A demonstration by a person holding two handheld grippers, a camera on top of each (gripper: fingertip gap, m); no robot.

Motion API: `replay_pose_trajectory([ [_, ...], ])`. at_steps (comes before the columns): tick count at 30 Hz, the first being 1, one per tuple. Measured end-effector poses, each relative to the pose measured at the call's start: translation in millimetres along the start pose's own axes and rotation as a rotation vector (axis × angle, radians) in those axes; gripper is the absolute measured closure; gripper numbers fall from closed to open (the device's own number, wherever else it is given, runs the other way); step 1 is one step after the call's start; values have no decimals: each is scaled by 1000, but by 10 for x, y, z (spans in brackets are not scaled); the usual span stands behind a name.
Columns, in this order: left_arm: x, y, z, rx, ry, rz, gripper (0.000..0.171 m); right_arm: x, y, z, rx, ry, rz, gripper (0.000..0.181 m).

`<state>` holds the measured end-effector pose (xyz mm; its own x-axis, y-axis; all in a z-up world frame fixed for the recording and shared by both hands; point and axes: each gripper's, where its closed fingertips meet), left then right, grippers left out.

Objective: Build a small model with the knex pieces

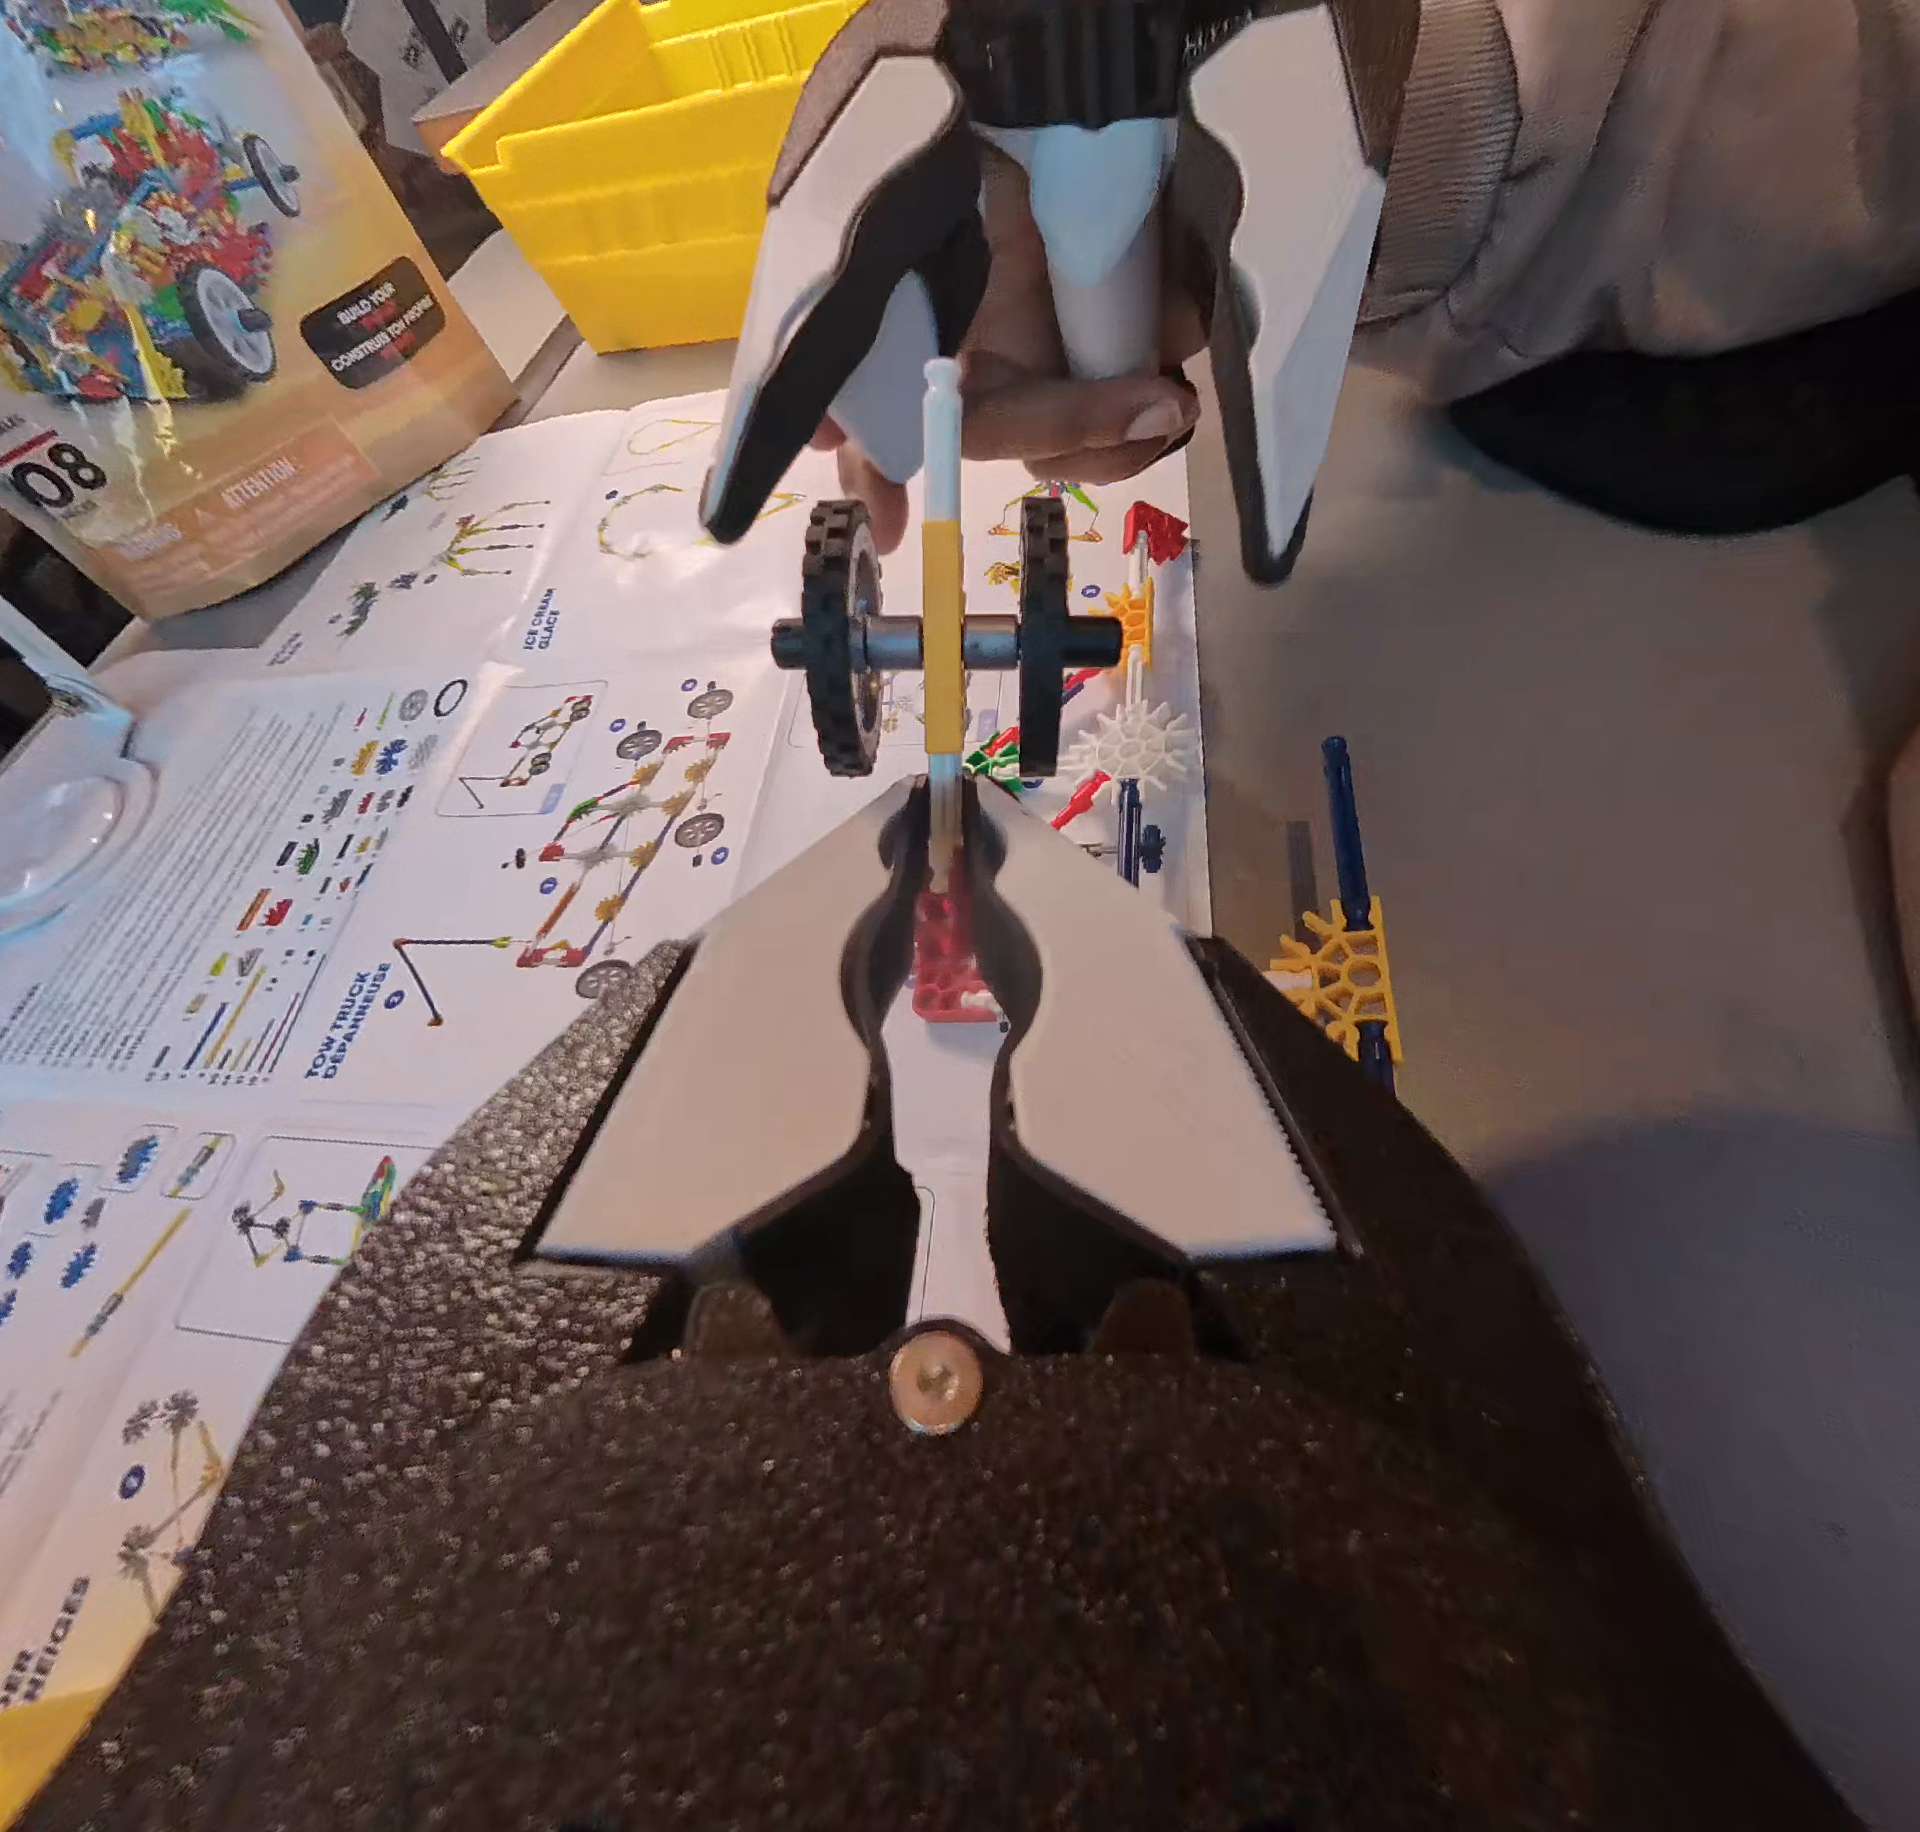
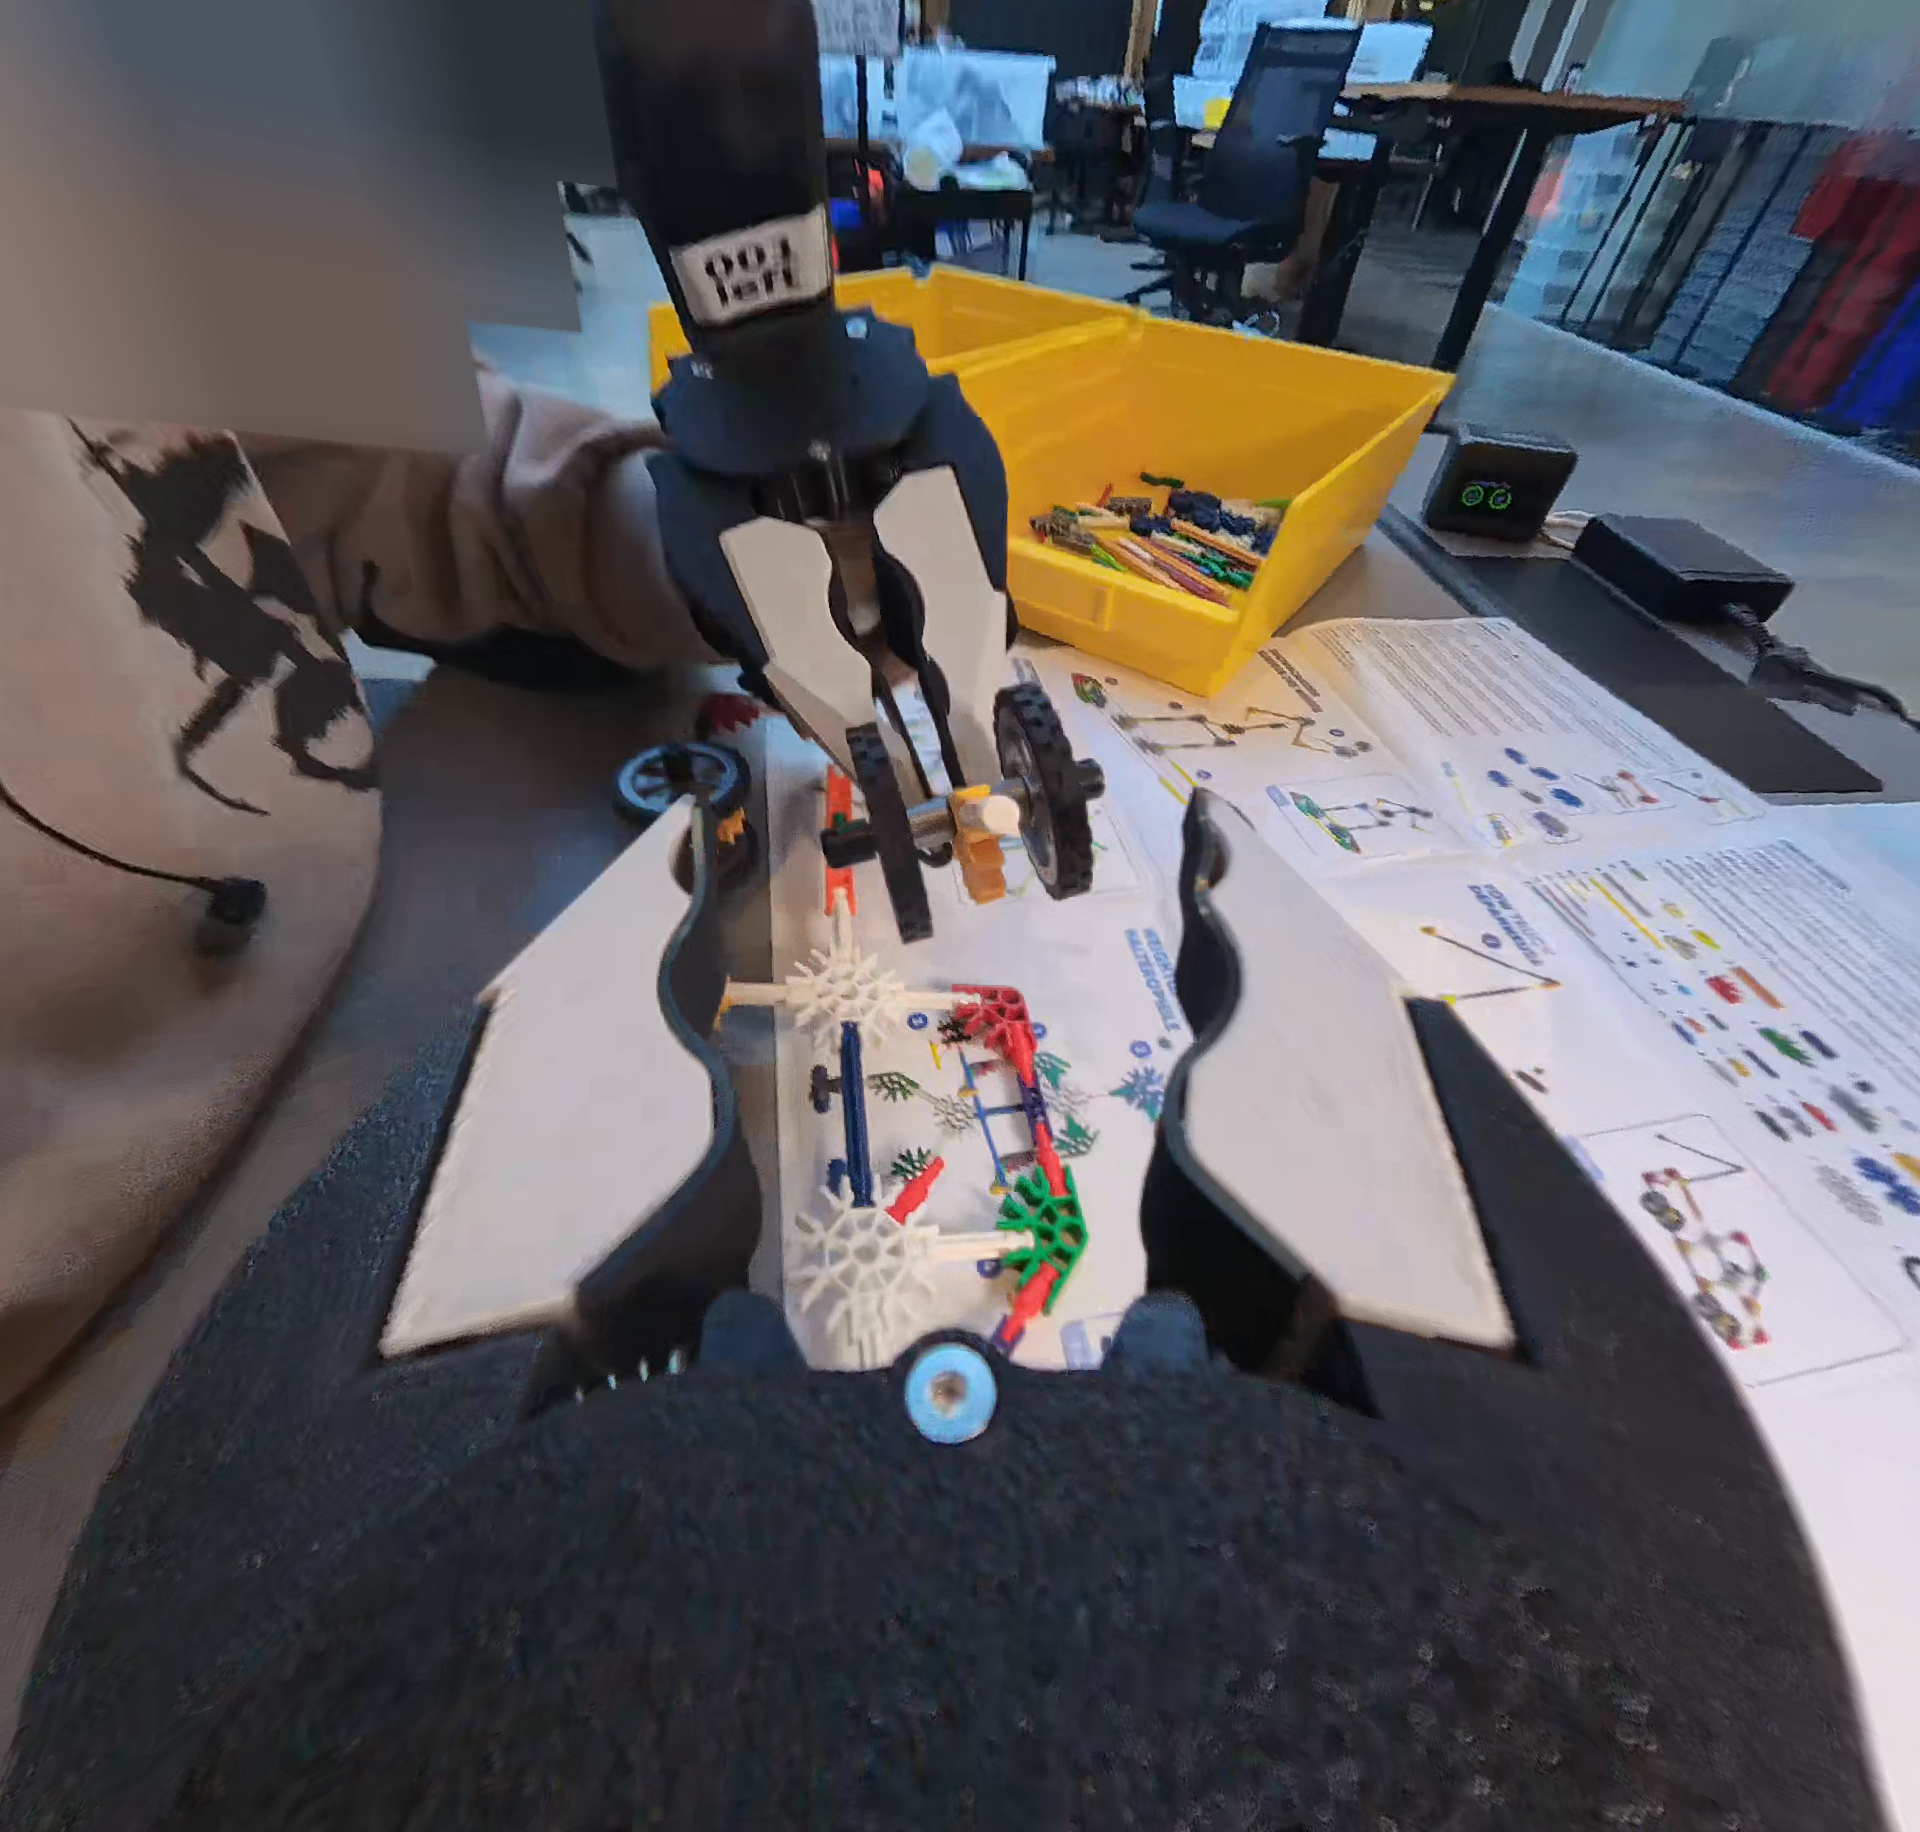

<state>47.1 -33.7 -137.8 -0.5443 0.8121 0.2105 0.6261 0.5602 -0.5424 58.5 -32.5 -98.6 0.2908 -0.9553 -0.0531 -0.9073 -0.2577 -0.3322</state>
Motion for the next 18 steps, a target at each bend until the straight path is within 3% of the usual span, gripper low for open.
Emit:
replay_pose_trajectory([
  [2,-75,17,-25,2,52,5,168,41,159,100,76,-100,52,91],
  [5,-144,35,-27,16,90,4,168,137,255,102,91,-218,71,115],
  [6,-156,25,-31,9,95,8,168,157,253,118,106,-228,56,115],
  [9,-183,-64,-139,-85,78,30,164,150,170,59,44,-96,-10,117],
  [11,-176,-74,-124,-78,60,43,154,126,93,-18,-40,38,-70,116],
  [15,-245,-84,-186,-133,-18,107,164,230,122,-45,-83,123,-167,118],
  [18,-297,-98,-218,-167,-120,206,158,227,99,-189,-181,197,-201,117],
])
Point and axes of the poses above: each gripper's, where its closed fingertips meet, y out along the fingers, z out of its underside, x = y × z across the jaws, and after that the axes turned 8 degrees about x, right-handed
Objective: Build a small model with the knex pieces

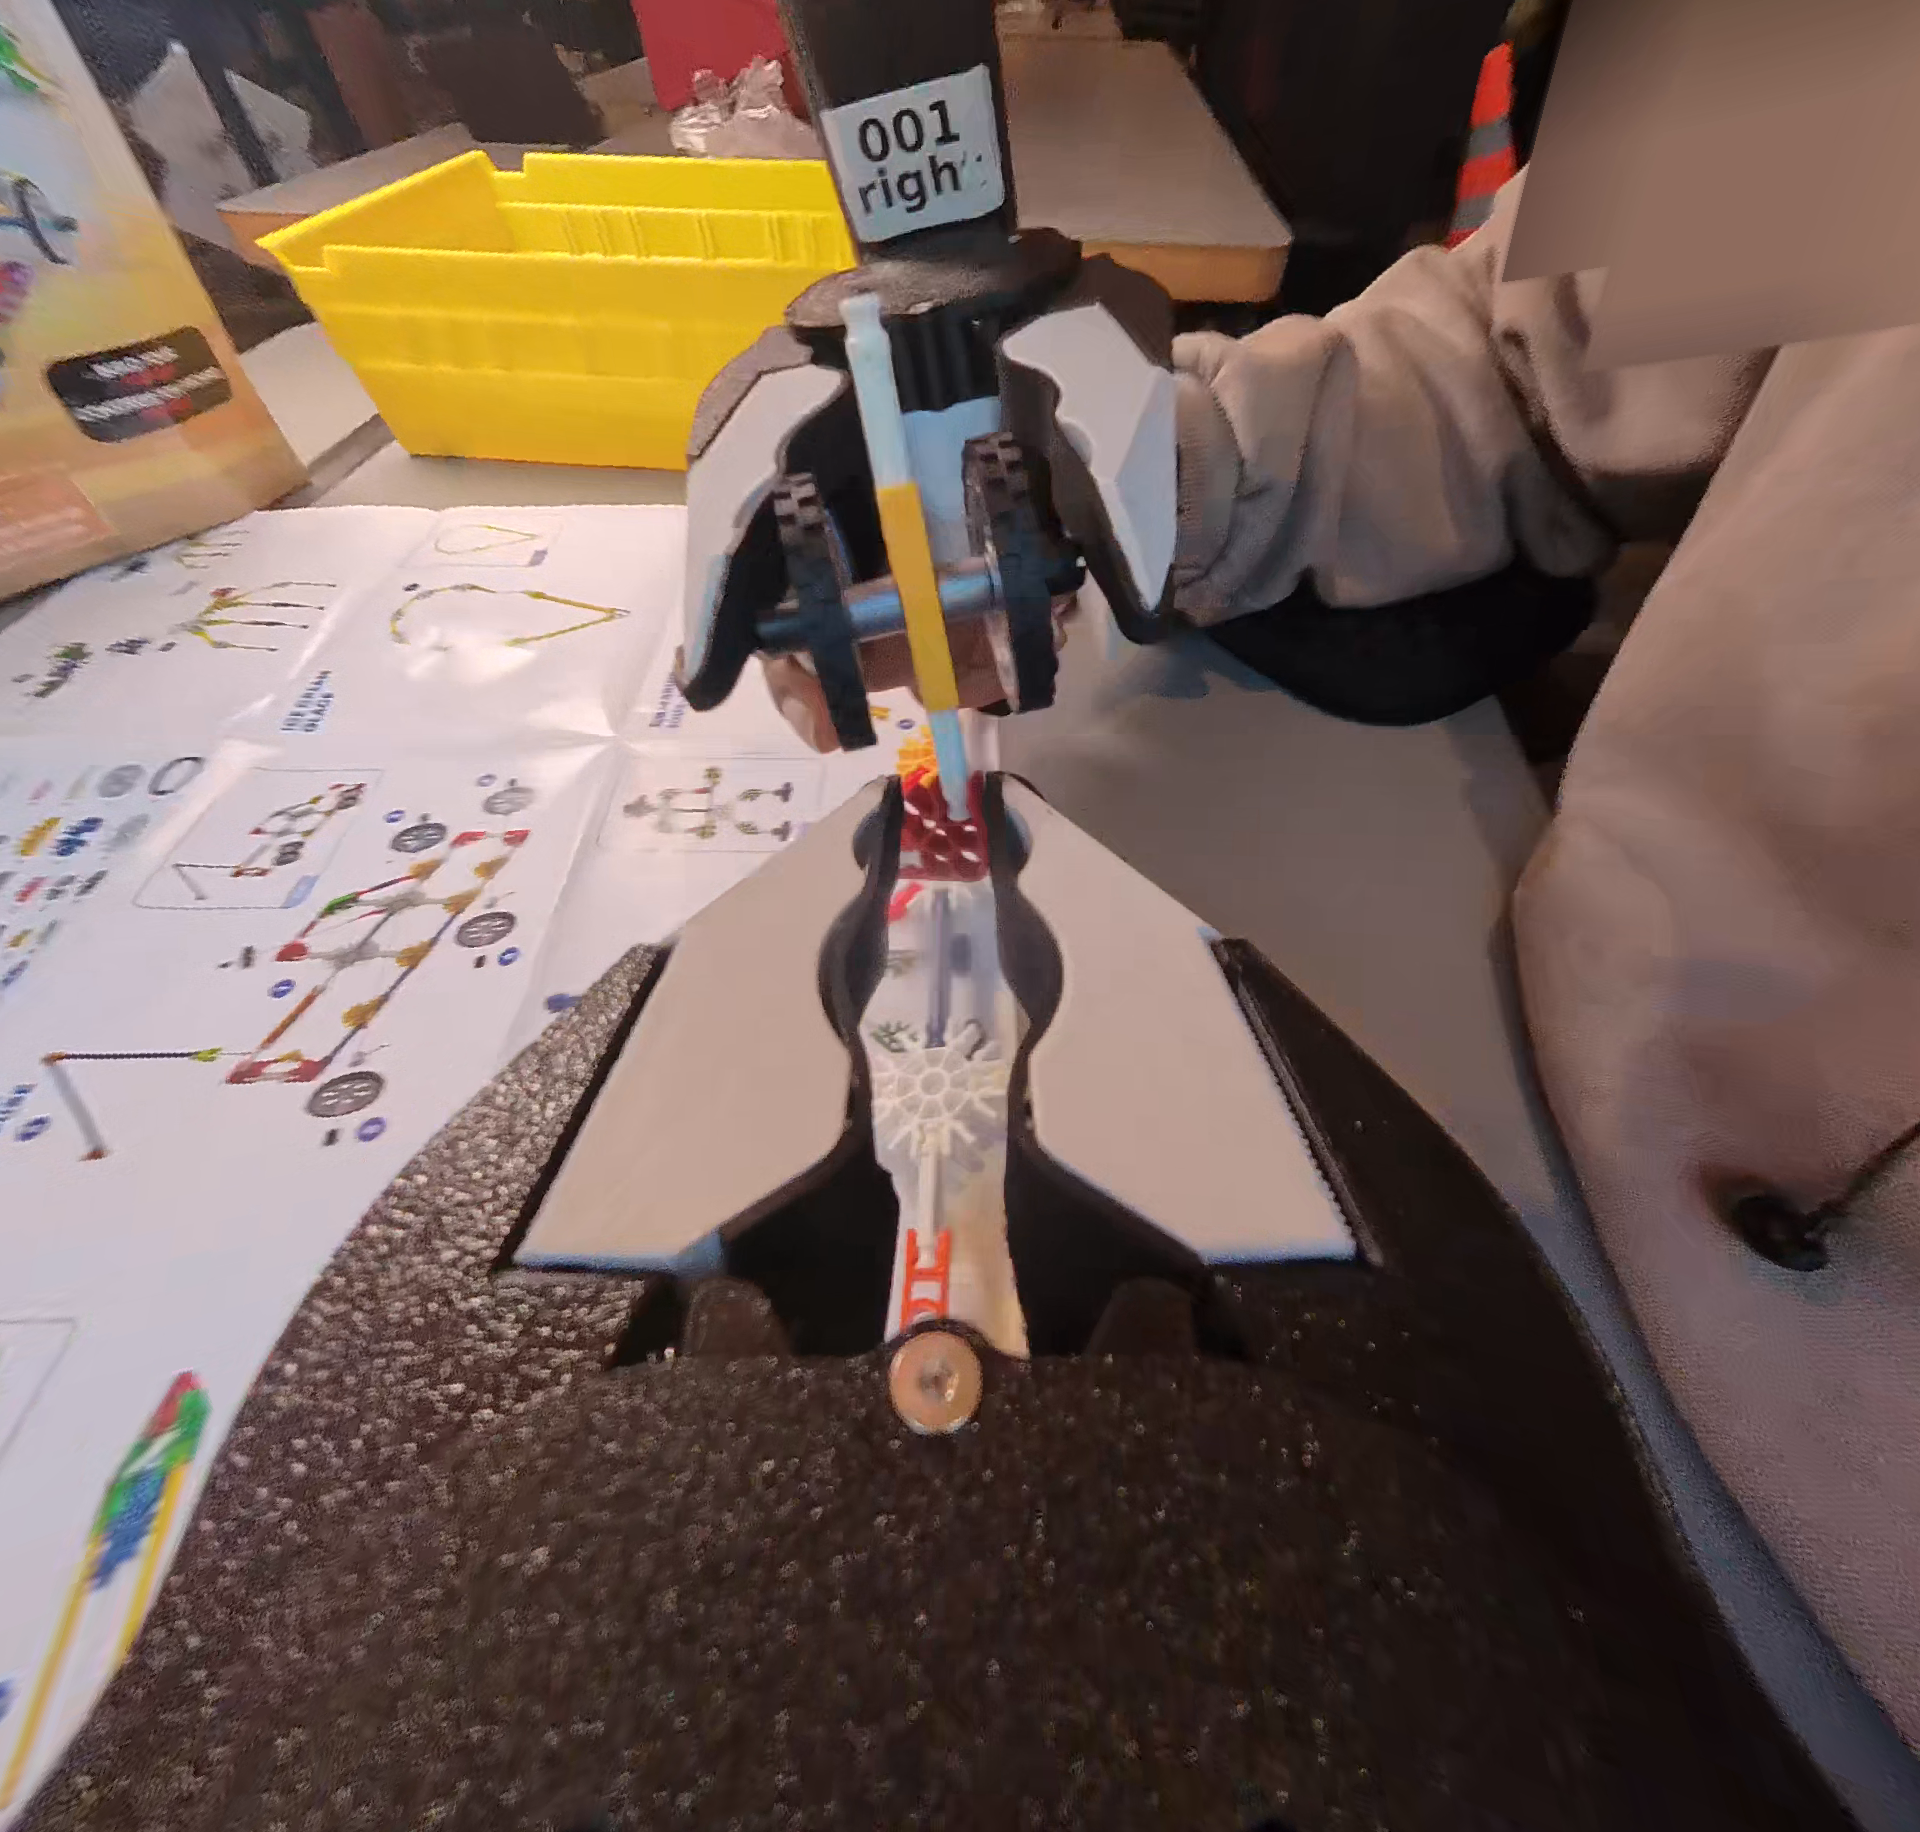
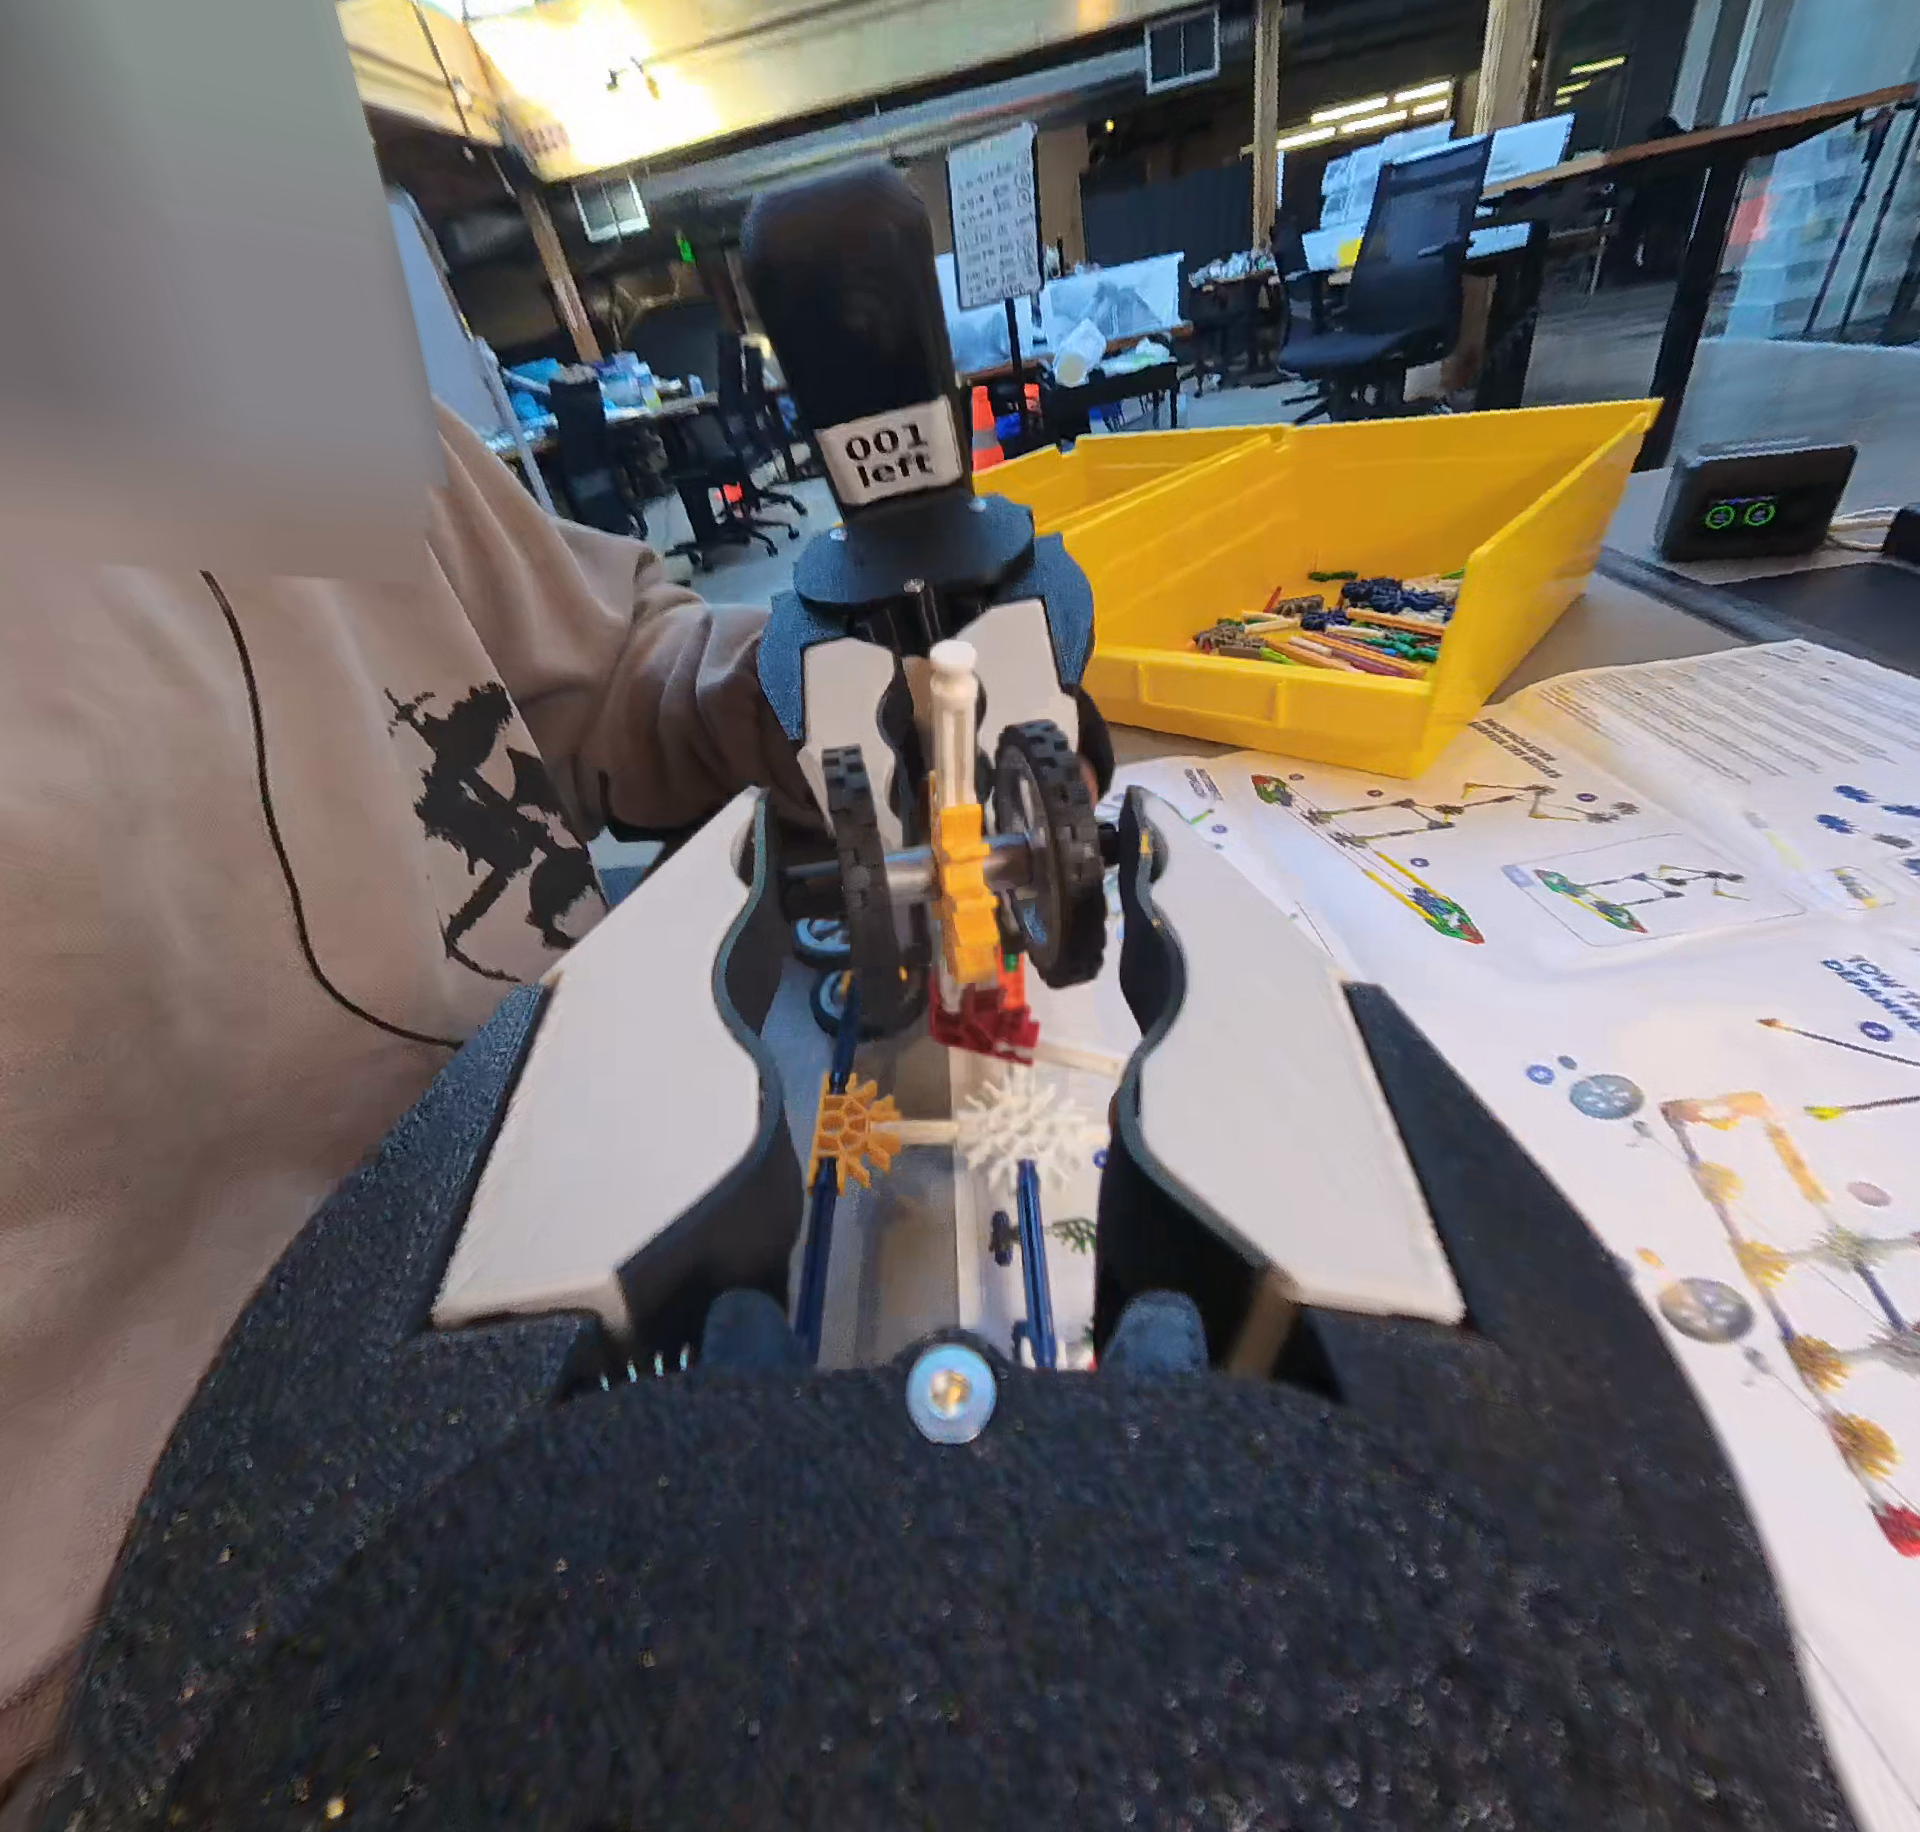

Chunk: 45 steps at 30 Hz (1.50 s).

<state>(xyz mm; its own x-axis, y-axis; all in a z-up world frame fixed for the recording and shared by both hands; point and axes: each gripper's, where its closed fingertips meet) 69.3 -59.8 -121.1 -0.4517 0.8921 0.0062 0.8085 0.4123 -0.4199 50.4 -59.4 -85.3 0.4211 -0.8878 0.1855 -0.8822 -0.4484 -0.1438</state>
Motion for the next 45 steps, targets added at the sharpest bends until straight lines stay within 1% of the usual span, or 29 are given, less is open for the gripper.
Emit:
replay_pose_trajectory([
  [2,-45,-18,-67,-58,-94,83,155,0,-11,-62,-42,29,-16,117],
  [3,-31,-24,-107,-90,-134,99,155,2,-11,-95,-71,49,-27,117],
  [5,-22,6,-155,-120,-183,124,149,14,1,-166,-144,94,-53,117],
  [9,-3,92,-214,-147,-225,118,157,28,14,-265,-247,155,-95,118],
  [10,1,85,-226,-153,-233,122,157,15,2,-275,-256,165,-94,118],
  [11,21,66,-233,-161,-232,111,163,-16,-10,-279,-258,178,-81,118],
  [12,36,44,-241,-166,-227,97,164,-62,-30,-283,-265,193,-61,118],
  [14,48,13,-249,-149,-182,60,165,-92,-64,-282,-275,252,-89,119],
  [19,65,-23,-178,-27,25,-68,164,-135,-50,-220,-308,447,-195,120],
  [22,73,-52,-118,52,173,-141,163,-148,-7,-154,-298,607,-291,122],
  [24,25,-44,-83,93,238,-142,166,-130,34,-117,-297,709,-362,123],
  [25,-24,-45,-81,90,261,-117,171,-93,90,-61,-265,734,-384,122],
  [27,-26,-58,-72,95,254,-113,171,-109,91,-62,-302,799,-422,123],
  [29,-14,-60,-93,69,224,-103,171,-111,79,-83,-297,765,-411,123],
  [30,7,-58,-98,57,183,-92,171,-125,73,-92,-293,744,-394,123],
  [32,68,-52,-88,35,51,-53,170,-190,45,-98,-319,735,-365,122],
  [33,102,-54,-92,7,-13,-42,166,-226,28,-104,-340,731,-345,122],
  [35,128,-34,-55,-10,-134,-2,165,-250,34,-67,-323,652,-273,122],
  [36,141,-29,-48,-22,-170,1,163,-256,30,-67,-321,610,-240,122],
  [38,178,-33,-76,-60,-213,-22,160,-257,8,-112,-344,550,-202,122],
  [40,214,-14,-57,-43,-247,-50,148,-286,2,-143,-363,472,-122,123],
  [41,236,1,-34,-29,-260,-70,145,-298,-14,-173,-378,430,-82,122],
  [43,261,27,-41,-39,-282,-99,143,-298,-30,-234,-393,346,-12,123],
  [45,306,28,-100,-86,-308,-126,143,-280,9,-252,-370,235,81,123],
])
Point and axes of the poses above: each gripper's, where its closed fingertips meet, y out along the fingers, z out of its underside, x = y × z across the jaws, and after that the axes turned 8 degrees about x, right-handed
